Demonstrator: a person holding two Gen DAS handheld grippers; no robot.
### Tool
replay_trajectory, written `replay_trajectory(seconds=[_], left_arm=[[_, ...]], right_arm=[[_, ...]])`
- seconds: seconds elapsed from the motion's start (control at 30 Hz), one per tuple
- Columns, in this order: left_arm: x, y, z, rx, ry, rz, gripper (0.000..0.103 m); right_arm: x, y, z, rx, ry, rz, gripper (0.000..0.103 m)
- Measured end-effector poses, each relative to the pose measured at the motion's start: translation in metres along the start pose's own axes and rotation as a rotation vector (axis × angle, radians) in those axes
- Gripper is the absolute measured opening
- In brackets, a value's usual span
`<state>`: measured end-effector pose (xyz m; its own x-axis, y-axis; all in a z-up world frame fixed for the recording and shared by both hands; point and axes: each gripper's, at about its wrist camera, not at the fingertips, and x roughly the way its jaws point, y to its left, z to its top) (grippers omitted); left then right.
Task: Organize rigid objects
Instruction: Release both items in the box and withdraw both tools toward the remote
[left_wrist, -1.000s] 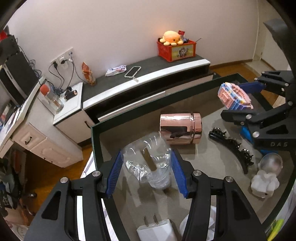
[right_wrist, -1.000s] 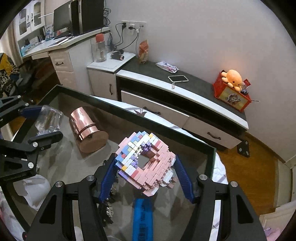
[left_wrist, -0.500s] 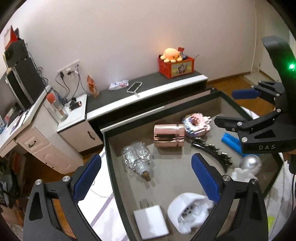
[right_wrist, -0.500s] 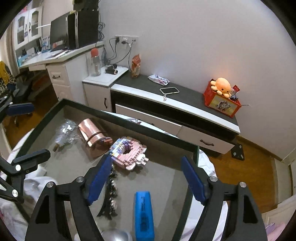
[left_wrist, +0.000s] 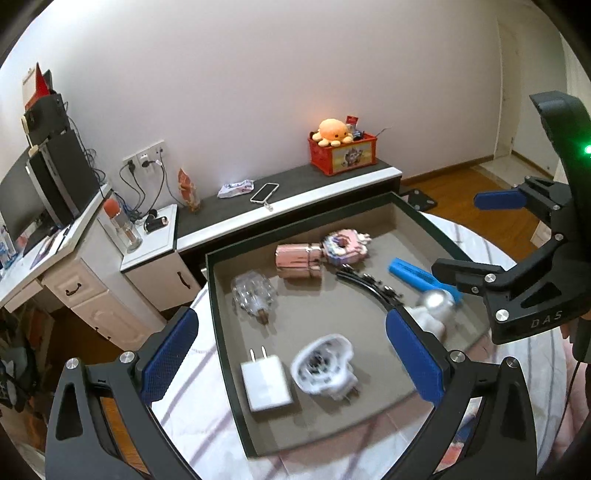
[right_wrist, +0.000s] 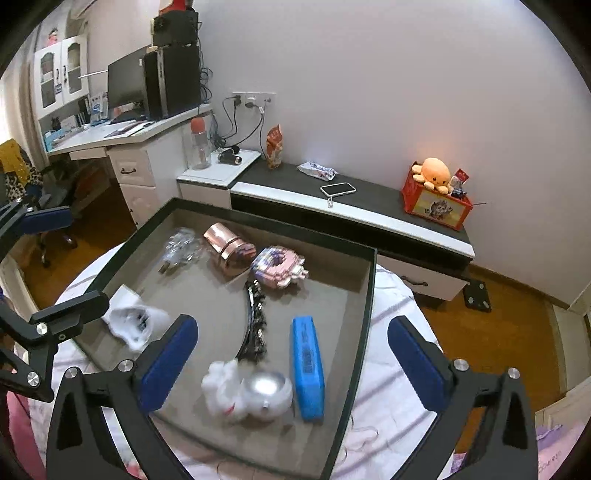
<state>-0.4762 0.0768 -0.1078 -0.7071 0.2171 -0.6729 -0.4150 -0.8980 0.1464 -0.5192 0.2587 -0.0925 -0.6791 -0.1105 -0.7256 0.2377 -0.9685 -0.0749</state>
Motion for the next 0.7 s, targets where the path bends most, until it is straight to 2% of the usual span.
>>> replay_trajectory(seconds=[0.2, 0.43, 0.7], left_arm=[[-0.035, -0.017, -0.015, -0.005, -0.039, -0.007, 0.103], [-0.075, -0.04, -0.037, 0.003, -0.092, 0.022, 0.103], [-0.125, -0.053, -0.074, -0.071, -0.176, -0.009, 0.103]], right_arm=[[-0.038, 0.002, -0.02, 0.013, -0.045, 0.014, 0.103], [-0.078, 0.009, -0.052, 0.051, -0.091, 0.041, 0.103], [-0.121, 0.021, -0.096, 0.073, -0.157, 0.067, 0.103]])
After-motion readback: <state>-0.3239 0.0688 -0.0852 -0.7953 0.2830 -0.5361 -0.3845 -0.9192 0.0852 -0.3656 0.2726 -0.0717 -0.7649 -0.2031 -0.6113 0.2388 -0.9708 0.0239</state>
